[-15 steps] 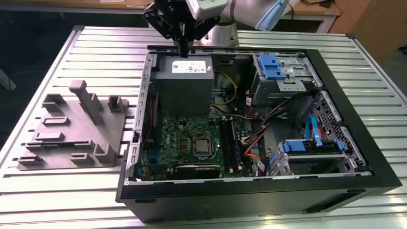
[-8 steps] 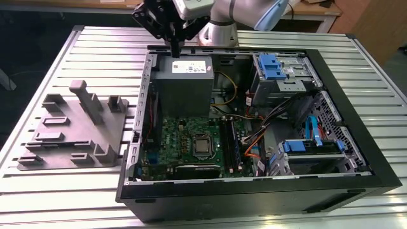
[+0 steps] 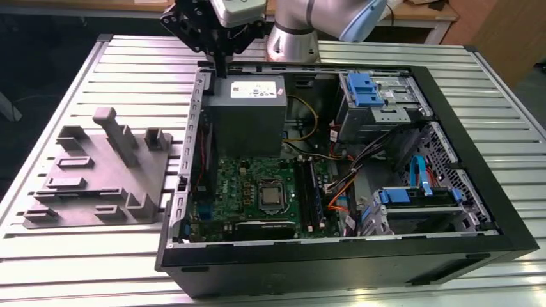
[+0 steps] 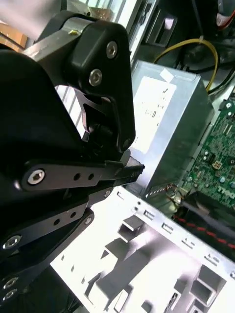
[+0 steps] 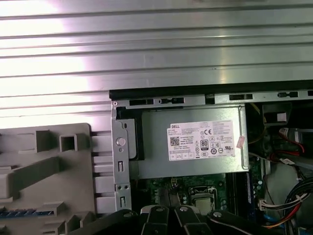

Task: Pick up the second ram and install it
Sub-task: 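Reach for the second ram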

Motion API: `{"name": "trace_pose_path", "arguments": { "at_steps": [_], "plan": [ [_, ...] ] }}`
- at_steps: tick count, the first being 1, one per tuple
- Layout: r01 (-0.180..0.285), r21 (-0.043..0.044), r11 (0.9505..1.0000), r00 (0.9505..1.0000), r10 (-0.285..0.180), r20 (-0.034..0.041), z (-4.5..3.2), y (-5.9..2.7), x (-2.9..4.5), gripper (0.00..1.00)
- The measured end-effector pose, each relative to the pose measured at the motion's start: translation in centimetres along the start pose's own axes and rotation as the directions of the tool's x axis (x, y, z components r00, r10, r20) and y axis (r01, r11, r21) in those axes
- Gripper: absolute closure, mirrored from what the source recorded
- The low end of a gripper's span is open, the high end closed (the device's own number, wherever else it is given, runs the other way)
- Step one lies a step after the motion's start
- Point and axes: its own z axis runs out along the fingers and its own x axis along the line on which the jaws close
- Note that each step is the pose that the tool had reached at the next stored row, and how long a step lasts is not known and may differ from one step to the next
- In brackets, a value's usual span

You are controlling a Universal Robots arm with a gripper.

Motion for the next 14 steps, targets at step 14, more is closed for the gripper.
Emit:
{"name": "trace_pose_path", "arguments": {
  "at_steps": [14],
  "plan": [
    [0.0,0.0001,1.0,1.0,0.0,-0.0001,0.05,-0.3,3.96,0.9]
  ]
}}
